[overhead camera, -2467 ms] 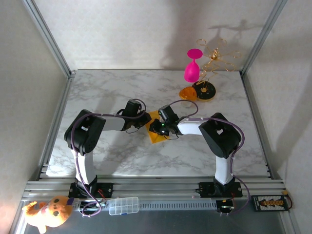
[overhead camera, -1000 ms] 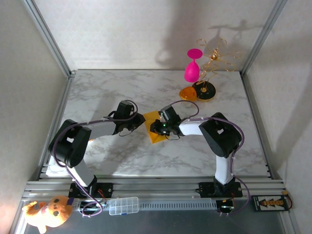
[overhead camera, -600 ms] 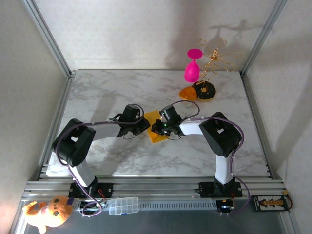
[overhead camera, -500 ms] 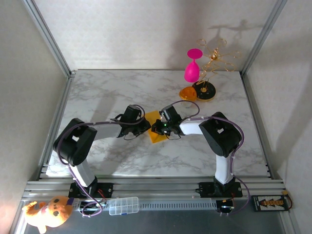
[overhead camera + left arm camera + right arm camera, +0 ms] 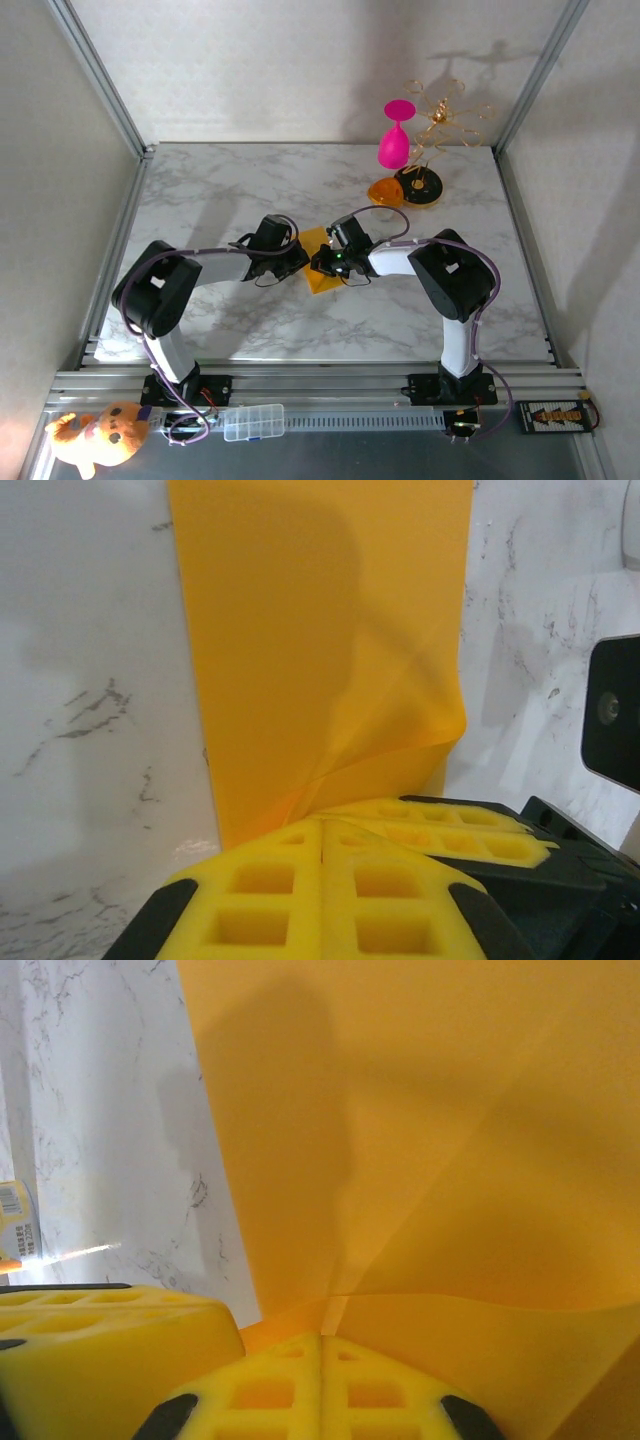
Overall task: Fold a paper plane with a square sheet of paper (pick it up from the middle)
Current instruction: Fold the triangle a second time at the center of the table.
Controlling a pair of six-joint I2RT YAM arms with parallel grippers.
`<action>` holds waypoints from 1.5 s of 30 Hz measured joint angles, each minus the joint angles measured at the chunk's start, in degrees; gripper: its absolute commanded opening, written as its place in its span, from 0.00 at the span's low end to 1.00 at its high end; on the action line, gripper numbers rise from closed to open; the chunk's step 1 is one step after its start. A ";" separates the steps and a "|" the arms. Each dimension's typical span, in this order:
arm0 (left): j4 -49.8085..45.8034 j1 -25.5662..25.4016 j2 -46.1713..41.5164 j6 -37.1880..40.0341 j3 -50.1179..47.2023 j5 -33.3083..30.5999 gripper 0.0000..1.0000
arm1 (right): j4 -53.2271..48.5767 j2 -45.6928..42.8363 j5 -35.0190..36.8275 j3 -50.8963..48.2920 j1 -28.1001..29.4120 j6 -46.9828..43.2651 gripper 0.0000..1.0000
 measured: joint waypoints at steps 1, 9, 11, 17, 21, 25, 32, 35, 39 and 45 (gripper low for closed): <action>0.02 0.00 0.15 0.00 0.02 -0.07 0.00 | 0.00 0.00 -0.02 0.00 0.00 0.00 0.00; -0.15 0.00 1.31 0.02 0.31 -1.36 0.00 | -0.17 0.00 -0.09 0.09 0.00 0.00 0.00; -0.28 0.00 1.70 0.02 0.39 -1.64 0.00 | -0.26 0.00 -0.09 0.15 0.00 0.00 0.00; -1.49 -0.04 2.49 0.44 1.09 -2.29 0.00 | -0.42 0.00 -0.11 0.26 0.00 0.00 0.00; -2.43 -0.07 2.67 1.22 1.66 -2.56 0.00 | -0.39 -0.02 -0.52 0.33 -0.11 0.04 0.00; -3.48 -0.09 2.86 2.45 2.27 -2.69 0.00 | -0.13 -0.37 -1.03 0.13 -0.42 0.13 0.04; -5.38 -0.22 3.78 5.66 4.15 -2.99 0.00 | 1.62 -4.81 -1.44 -2.97 -2.60 -2.25 0.04; -5.57 -0.22 4.35 6.69 4.94 -2.95 0.00 | 1.70 -4.81 -1.42 -2.97 -2.89 -3.34 0.04; -6.25 -0.22 5.07 8.24 6.12 -2.84 0.00 | 1.68 -4.46 -1.40 -2.97 -2.89 -4.13 0.03; -8.24 -0.22 5.68 11.10 7.76 -2.80 0.00 | 0.22 -2.67 0.04 -2.97 -2.89 -4.02 0.03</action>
